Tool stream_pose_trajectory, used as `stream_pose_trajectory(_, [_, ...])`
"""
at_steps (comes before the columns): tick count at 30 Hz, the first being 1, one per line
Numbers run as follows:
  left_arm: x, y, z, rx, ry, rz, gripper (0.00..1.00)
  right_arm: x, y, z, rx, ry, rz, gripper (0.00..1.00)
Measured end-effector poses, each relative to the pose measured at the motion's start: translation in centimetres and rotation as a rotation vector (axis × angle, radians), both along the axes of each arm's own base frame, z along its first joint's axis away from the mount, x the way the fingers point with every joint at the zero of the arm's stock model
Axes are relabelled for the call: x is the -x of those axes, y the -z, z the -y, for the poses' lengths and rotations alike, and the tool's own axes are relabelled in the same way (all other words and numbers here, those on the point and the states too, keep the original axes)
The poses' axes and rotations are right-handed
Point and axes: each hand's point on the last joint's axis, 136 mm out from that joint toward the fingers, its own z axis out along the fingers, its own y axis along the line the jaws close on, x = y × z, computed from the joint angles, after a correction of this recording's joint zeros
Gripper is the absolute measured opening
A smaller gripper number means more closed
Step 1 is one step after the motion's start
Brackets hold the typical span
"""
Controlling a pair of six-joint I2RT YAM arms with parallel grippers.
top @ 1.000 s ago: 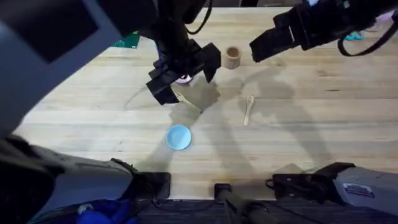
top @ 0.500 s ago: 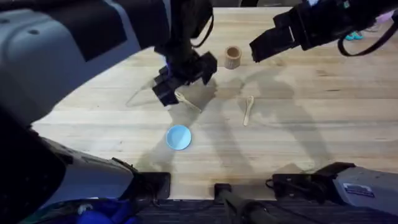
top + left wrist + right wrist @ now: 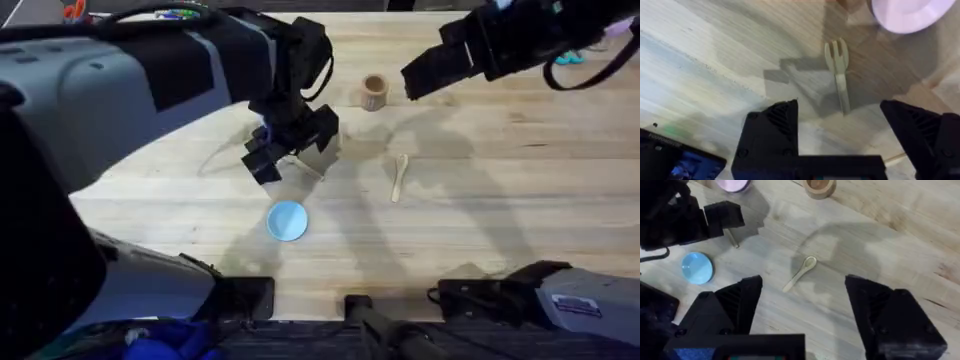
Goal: Pick up a utensil and set it on the pink plate, then put the other utensil in the container.
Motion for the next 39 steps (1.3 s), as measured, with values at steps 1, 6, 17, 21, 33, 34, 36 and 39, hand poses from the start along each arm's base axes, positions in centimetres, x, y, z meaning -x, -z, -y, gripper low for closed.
stream_pose_trajectory(1, [-0.2, 0.0, 0.0, 0.0, -0.002, 0.005, 0.994, 0.0, 0.0, 0.0, 0.0, 0.0, 0.0, 0.996])
stream_pose_trajectory(6, [-0.5, 1.1, -0.2, -0.013, -0.009, -0.011, 0.993, 0.0, 0.0, 0.0, 0.0, 0.0, 0.0, 0.996])
stream_pose_trajectory(17, [-0.2, 2.9, -0.2, -0.033, -0.01, -0.068, 0.899, 0.0, 0.0, 0.0, 0.0, 0.0, 0.0, 0.997])
stream_pose_trajectory(21, [-0.4, 3.0, 0.1, -0.021, -0.012, -0.068, 0.747, 0.0, 0.0, 0.0, 0.0, 0.0, 0.0, 0.996])
stream_pose_trajectory(33, [-0.4, 3.0, 0.2, -0.019, -0.013, -0.068, 0.275, 0.0, 0.0, 0.0, 0.0, 0.0, 0.0, 0.996])
stream_pose_trajectory(34, [-0.4, 3.0, 0.2, -0.019, -0.012, -0.068, 0.228, 0.0, 0.0, 0.0, 0.0, 0.0, 0.0, 0.997])
stream_pose_trajectory(36, [-0.3, 3.0, 0.1, -0.022, -0.013, -0.071, 0.131, 0.0, 0.0, 0.0, 0.0, 0.0, 0.0, 0.996])
stream_pose_trajectory(39, [-0.3, 3.0, 0.1, -0.023, -0.013, -0.074, 0.054, 0.0, 0.0, 0.0, 0.0, 0.0, 0.0, 0.996])
